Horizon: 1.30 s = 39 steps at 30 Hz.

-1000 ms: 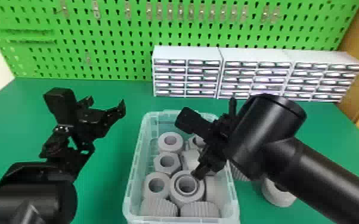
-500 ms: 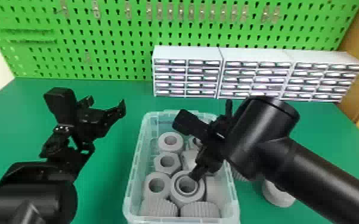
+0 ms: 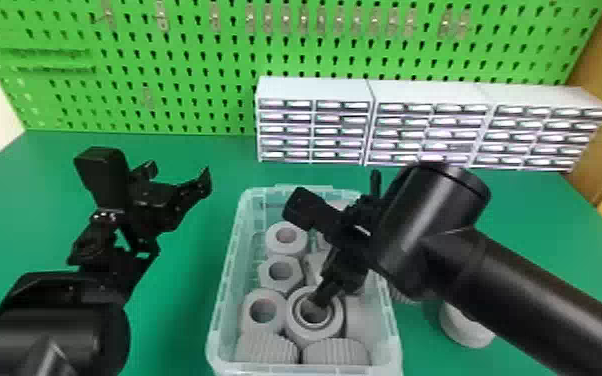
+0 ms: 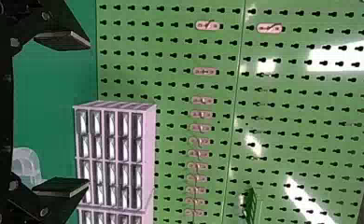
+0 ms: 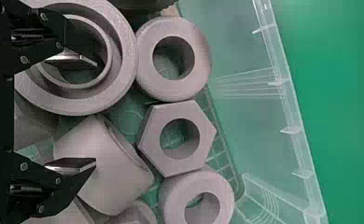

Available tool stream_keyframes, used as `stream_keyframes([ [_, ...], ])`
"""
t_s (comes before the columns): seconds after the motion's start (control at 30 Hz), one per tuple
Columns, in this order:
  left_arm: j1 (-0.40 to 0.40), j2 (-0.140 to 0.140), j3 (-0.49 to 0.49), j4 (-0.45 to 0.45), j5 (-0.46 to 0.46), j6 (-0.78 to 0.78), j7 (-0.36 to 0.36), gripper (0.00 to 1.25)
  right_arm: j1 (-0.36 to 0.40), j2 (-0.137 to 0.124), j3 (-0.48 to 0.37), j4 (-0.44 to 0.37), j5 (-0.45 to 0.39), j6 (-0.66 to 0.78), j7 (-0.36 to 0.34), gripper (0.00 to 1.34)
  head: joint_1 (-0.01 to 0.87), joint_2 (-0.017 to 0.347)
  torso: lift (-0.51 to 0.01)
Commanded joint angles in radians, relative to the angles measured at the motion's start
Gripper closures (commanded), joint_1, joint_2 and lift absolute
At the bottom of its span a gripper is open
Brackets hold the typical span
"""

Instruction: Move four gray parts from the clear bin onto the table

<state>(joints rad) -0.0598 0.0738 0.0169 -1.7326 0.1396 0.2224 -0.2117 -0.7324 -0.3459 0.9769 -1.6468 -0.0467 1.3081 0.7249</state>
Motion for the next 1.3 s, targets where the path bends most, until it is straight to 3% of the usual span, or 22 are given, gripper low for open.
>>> stream_keyframes([
  [0.0,0.0,0.0,0.0,0.001,0.0,0.0,0.0,0.23,-0.004,0.001,0.005,0.015,-0.007,-0.006,0.007,0.52,0.686,0.026,-0.05],
  [0.4,-0.002,0.001,0.0,-0.001,0.0,0.0,-0.002,0.23,-0.005,0.002,0.008,0.067,-0.032,-0.043,0.03,0.52,0.686,0.026,-0.05],
  [1.03,-0.003,0.001,-0.002,0.001,0.0,0.0,-0.002,0.23,0.002,0.004,0.0,0.079,-0.039,-0.055,0.031,0.55,0.686,0.026,-0.05],
  [1.1,-0.002,0.001,-0.002,0.001,0.0,0.0,-0.002,0.23,0.004,0.004,-0.001,0.079,-0.039,-0.055,0.031,0.61,0.686,0.026,-0.05],
  [1.27,-0.002,0.001,0.0,0.001,0.002,0.0,-0.002,0.23,0.008,0.004,-0.009,0.079,-0.032,-0.063,0.031,1.01,0.686,0.026,-0.05],
])
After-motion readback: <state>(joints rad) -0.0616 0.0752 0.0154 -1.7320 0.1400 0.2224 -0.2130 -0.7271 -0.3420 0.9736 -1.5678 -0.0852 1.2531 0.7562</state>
